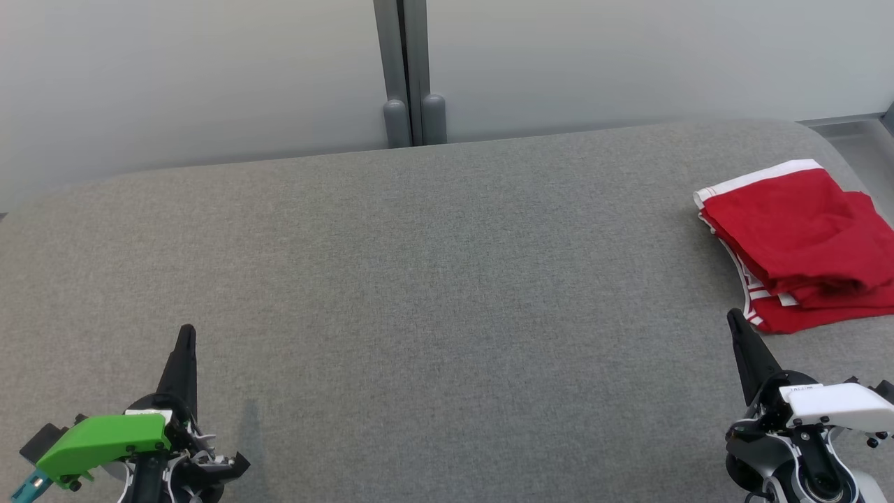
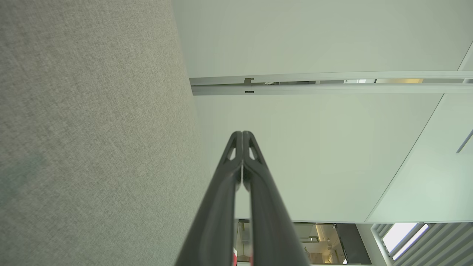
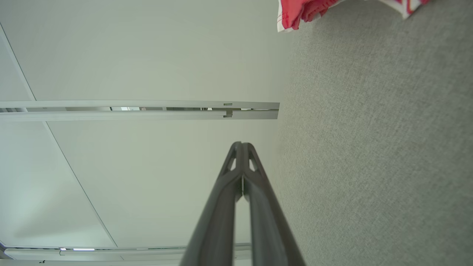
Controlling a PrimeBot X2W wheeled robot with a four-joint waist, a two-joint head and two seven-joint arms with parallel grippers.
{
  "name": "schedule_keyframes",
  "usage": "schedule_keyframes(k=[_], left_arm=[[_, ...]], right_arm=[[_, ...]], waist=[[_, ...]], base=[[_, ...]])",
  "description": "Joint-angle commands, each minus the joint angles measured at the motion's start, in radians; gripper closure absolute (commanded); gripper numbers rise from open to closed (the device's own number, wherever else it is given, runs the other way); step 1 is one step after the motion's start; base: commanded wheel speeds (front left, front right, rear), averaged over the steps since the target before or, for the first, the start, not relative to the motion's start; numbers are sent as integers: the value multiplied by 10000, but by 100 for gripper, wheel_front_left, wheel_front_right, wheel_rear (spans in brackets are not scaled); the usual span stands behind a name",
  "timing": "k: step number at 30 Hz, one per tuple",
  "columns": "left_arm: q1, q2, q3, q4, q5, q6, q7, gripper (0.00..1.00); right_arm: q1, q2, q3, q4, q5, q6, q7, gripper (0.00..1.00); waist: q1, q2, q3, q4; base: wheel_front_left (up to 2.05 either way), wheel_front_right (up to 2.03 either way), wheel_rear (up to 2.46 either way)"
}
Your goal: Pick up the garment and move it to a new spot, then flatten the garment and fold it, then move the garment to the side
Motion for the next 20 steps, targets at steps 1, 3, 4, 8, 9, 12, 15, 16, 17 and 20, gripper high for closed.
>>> schedule_keyframes(k=[1,3,4,8,9,12,15,16,17,20], left_arm=[[-115,5,31,-12,39,-64,33,100],[-115,4,31,-12,40,-64,33,100],[-115,3,32,-12,41,-64,33,100],[-116,3,33,-12,43,-62,35,100],[-116,3,33,-13,43,-64,35,100],[-116,2,35,-13,45,-62,37,100],[-116,1,35,-13,46,-62,38,100],[-116,0,35,-13,46,-64,38,100],[-116,0,36,-13,47,-62,39,100],[-116,1,36,-13,48,-62,40,100]], right_arm=[[-81,-56,-23,-38,35,4,24,100],[-81,-56,-22,-38,35,4,24,100],[-81,-56,-22,-38,35,4,24,100],[-81,-56,-22,-38,35,4,24,100],[-81,-56,-22,-38,35,4,24,100],[-81,-56,-22,-38,36,4,24,100],[-81,-56,-22,-38,36,4,24,100],[-81,-56,-22,-38,36,4,24,100],[-81,-56,-22,-38,34,4,24,100],[-81,-56,-22,-38,34,4,23,100]], waist=[[0,0,0,0],[0,0,0,0],[0,0,0,0],[0,0,0,0],[0,0,0,0],[0,0,0,0],[0,0,0,0],[0,0,0,0],[0,0,0,0],[0,0,0,0]], base=[[0,0,0],[0,0,0],[0,0,0],[0,0,0],[0,0,0],[0,0,0],[0,0,0],[0,0,0],[0,0,0],[0,0,0]])
